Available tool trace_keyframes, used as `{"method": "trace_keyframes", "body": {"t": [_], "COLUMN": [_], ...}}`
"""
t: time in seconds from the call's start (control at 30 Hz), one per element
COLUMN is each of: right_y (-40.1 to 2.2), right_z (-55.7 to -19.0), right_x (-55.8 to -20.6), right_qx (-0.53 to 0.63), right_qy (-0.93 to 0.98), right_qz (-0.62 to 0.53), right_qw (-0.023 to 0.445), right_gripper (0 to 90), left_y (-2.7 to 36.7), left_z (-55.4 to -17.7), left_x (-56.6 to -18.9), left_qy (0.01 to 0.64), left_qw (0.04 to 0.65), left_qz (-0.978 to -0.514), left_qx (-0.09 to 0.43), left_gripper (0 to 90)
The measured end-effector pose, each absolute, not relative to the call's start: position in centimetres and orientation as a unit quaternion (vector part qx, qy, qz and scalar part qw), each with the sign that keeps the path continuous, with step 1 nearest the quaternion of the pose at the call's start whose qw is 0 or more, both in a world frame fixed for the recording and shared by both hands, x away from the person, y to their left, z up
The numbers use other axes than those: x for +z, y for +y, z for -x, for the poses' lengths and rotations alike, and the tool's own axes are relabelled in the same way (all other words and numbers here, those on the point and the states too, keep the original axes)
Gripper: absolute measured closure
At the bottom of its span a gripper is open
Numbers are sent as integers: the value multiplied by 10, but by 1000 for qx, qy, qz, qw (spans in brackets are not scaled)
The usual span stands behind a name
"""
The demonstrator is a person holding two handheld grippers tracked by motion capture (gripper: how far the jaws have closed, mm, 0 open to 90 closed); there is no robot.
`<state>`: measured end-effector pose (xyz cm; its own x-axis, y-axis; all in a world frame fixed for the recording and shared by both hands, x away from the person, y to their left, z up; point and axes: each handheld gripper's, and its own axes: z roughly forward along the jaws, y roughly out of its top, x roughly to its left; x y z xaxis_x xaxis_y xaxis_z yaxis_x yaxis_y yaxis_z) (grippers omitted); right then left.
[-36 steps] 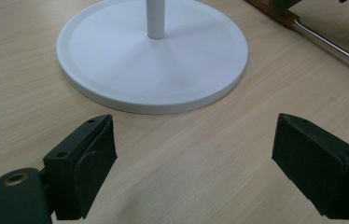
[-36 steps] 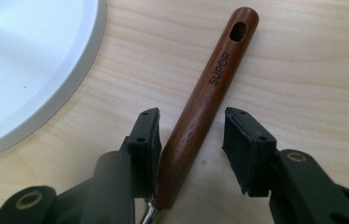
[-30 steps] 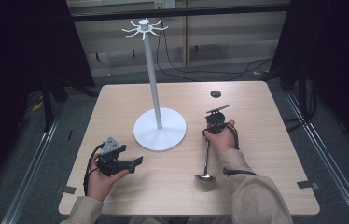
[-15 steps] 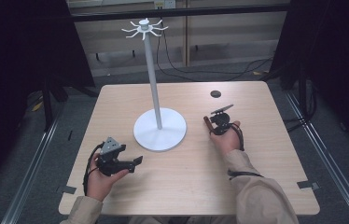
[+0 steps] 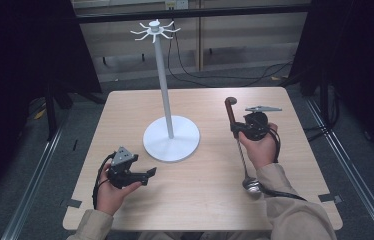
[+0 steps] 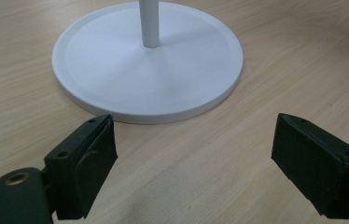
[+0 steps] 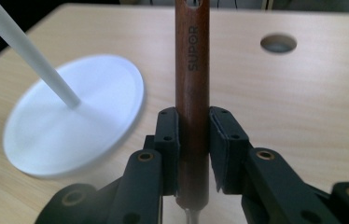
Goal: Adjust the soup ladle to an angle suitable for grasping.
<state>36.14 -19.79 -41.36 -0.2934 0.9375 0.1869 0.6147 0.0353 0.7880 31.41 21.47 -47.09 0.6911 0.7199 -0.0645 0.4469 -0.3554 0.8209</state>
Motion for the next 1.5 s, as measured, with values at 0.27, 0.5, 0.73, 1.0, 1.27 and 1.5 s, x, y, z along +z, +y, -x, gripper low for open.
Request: {"method": "trace_keyframes", "body": {"t": [0.27,0.5,0.73,1.0,1.27,1.5], "right_y": [-204,-201,-197,-190,-173,-159], "right_z": [-335,-320,-310,-303,-300,-296], "right_x": [-394,-390,-385,-381,-369,-367], "right_qx": [500,544,581,613,623,616], "right_qy": [657,650,639,626,634,643], "right_qz": [-523,-484,-455,-429,-410,-405], "right_qw": [212,217,217,218,206,208], "right_gripper": [745,744,744,746,746,746], "left_y": [216,207,196,168,134,120], "left_z": [-315,-314,-312,-307,-305,-303], "left_x": [-468,-464,-458,-446,-439,-438], "left_qy": [366,355,345,308,278,272], "left_qw": [444,455,483,513,543,562], "left_qz": [-803,-803,-793,-791,-784,-775], "left_qx": [156,151,136,125,111,103], "left_gripper": [138,136,134,134,151,235]}}
